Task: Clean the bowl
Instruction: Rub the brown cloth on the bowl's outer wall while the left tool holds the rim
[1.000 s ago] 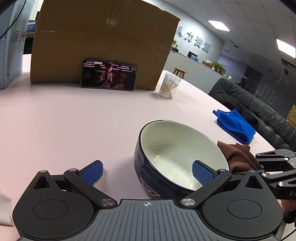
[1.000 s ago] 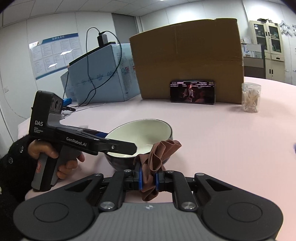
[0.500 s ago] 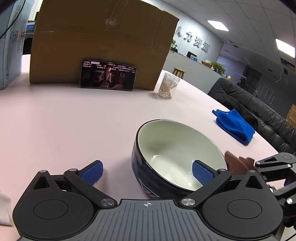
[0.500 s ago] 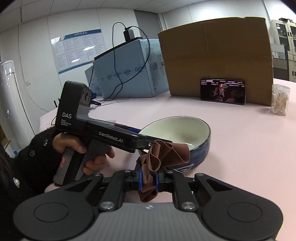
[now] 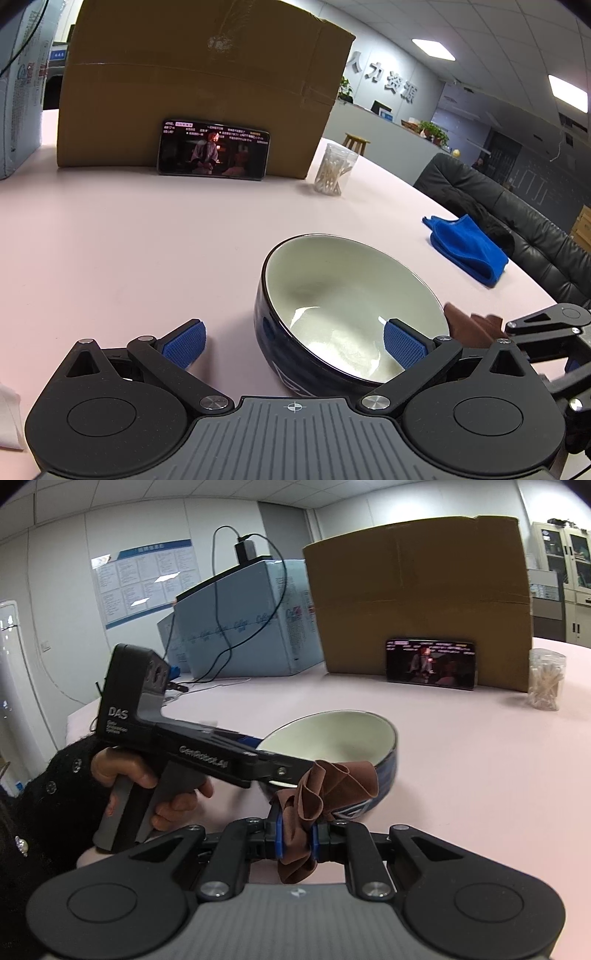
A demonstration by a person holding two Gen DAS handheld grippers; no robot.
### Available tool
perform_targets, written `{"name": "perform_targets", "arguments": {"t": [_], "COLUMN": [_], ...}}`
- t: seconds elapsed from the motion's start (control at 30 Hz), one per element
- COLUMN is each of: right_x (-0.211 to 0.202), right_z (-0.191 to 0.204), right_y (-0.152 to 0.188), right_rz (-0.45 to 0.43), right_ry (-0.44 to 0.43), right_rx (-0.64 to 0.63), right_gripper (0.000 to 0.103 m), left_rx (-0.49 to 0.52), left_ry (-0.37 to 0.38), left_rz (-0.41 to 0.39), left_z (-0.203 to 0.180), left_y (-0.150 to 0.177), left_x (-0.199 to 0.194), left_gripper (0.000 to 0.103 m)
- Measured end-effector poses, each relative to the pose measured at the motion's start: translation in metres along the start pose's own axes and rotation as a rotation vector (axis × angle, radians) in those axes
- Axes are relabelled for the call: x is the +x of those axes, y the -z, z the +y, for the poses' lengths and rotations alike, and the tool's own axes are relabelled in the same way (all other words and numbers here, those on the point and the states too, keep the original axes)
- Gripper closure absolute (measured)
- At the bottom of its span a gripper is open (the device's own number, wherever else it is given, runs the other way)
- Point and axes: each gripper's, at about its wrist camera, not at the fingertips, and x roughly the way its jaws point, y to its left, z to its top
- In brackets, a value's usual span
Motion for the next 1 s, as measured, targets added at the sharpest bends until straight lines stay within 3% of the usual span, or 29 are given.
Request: {"name": "perform_targets", "arguments": {"t": [0.2, 0.43, 0.57, 0.83, 1.0], "right_x": [-0.002, -0.014, -0.011, -0.002, -0.005], "right_z": [-0.001, -0.014, -0.012, 0.000, -0.003], "right_y": [0.000, -0.001, -0.001, 0.001, 0.001], "right_rz": [-0.006, -0.026, -0.023, -0.002, -0.007], "right_ry": [-0.016, 0.080, 0.085, -0.016, -0.017], "right_rx": [0.009, 0.027, 0.016, -0.005, 0.011], "right_gripper": [0.088, 0.088, 0.085, 0.086, 0.087], "left_rx": [-0.005, -0.002, -0.001, -0.001, -0.004], "left_ry": [0.004, 0.005, 0.005, 0.006, 0.009], "left_rz": [-0.002, -0.001, 0.000, 0.001, 0.000], "left_z": [-0.002, -0.001, 0.000, 0.002, 0.004], "left_y": [0.001, 0.001, 0.001, 0.001, 0.002], "left_x": [0.001, 0.001, 0.001, 0.002, 0.002], "left_gripper": [0.000, 0.000, 0.000, 0.000, 0.000]}}
